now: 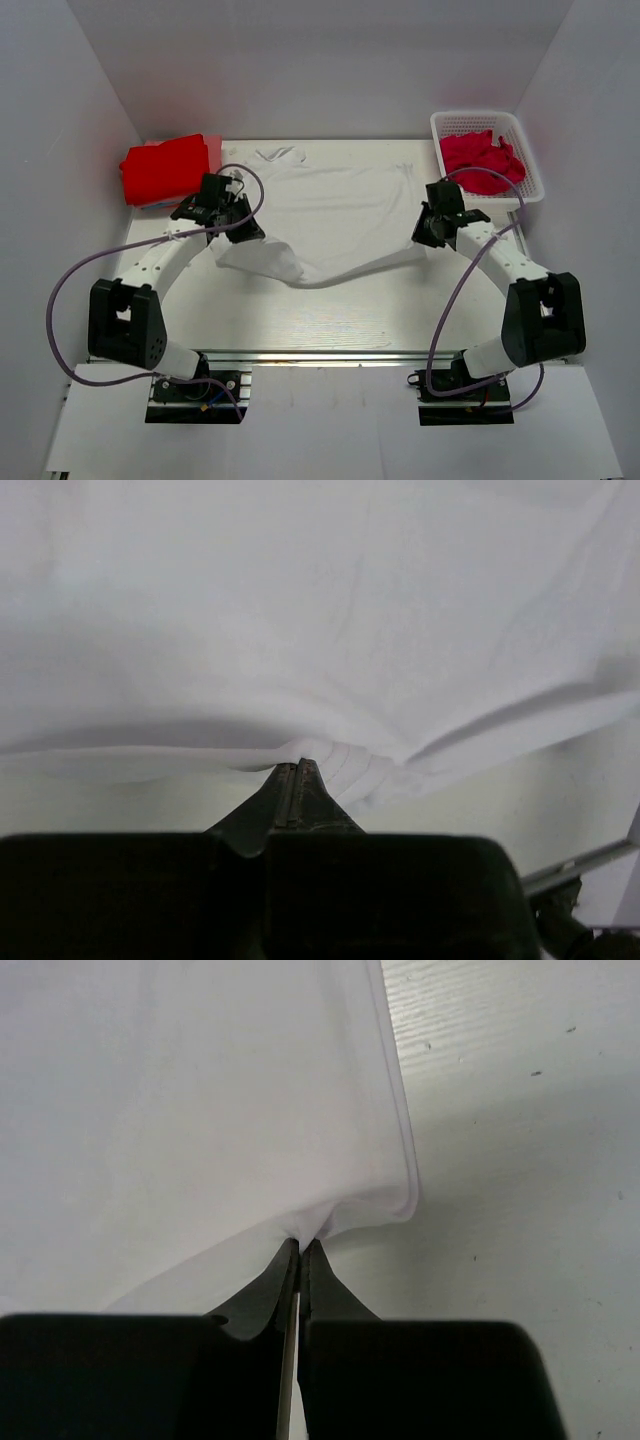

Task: Fold and stack the t-shirts
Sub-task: Grap the side of the flattened tshirt closest away from the robot with both arms, then fold the flattened tshirt in 1/3 of the way

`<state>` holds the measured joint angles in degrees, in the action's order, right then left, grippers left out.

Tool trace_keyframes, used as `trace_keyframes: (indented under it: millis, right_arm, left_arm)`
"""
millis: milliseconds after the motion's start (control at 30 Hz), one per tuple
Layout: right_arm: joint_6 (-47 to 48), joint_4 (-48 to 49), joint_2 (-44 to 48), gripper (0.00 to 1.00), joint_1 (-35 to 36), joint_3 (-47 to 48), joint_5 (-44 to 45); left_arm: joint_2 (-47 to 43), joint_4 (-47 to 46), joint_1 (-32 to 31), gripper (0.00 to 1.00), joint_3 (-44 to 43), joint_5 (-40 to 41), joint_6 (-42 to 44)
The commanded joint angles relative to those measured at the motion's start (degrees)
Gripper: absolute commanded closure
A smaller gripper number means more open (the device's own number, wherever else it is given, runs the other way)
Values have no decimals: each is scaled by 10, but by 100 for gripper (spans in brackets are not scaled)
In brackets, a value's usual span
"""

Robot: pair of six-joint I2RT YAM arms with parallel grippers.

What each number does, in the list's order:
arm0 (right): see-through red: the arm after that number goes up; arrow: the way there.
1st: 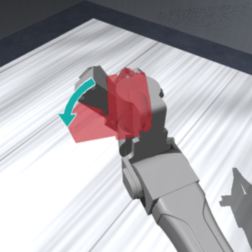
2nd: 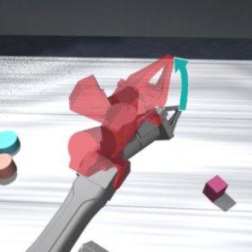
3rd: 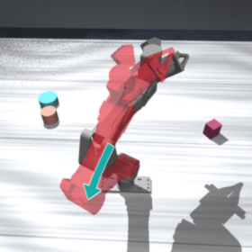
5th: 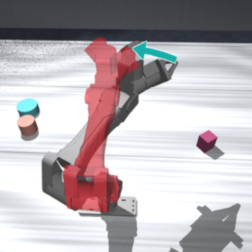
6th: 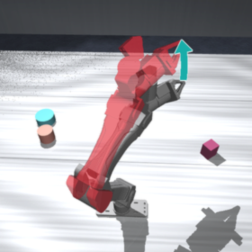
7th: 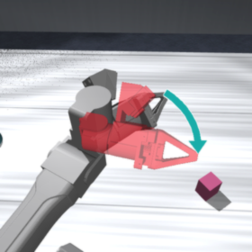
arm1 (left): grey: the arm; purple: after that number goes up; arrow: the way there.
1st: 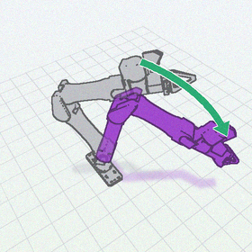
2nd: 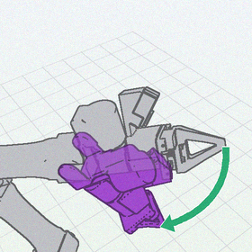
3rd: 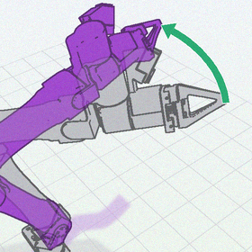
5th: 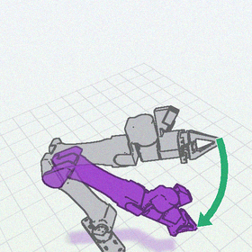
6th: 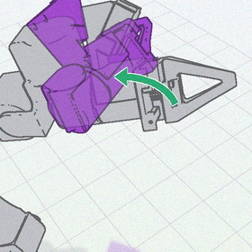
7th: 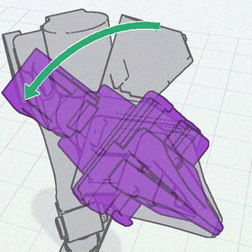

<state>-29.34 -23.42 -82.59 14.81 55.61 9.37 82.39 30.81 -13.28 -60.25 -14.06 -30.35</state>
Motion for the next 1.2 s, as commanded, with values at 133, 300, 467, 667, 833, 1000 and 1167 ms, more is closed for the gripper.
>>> trace_keyframes:
  millis: [133, 300, 467, 667, 833, 1000, 1167]
  right_arm:
    - [25, -6, -65, 100, -14, 96, 37]
    - [35, -2, -98, 100, -27, 143, 43]
    - [48, -6, -142, 100, -35, 188, 36]
    - [55, -7, -191, 100, -39, 227, 19]
    - [56, -18, -231, 100, -48, 257, 19]
    - [56, -25, -289, 100, -54, 304, 29]
    - [49, -49, -339, 92, -58, 374, 29]
  left_arm:
    - [50, -28, 18, 100, -85, 107, -8]
    - [66, -72, 28, 100, -102, 120, 12]
    - [83, -128, 28, 100, -108, 133, 27]
    - [125, -128, 28, 100, -143, 158, 40]
    - [176, -110, 33, 100, -191, 170, 40]
    - [222, -84, 39, 100, -229, 217, 26]
    - [282, -78, 49, 60, -266, 229, 13]
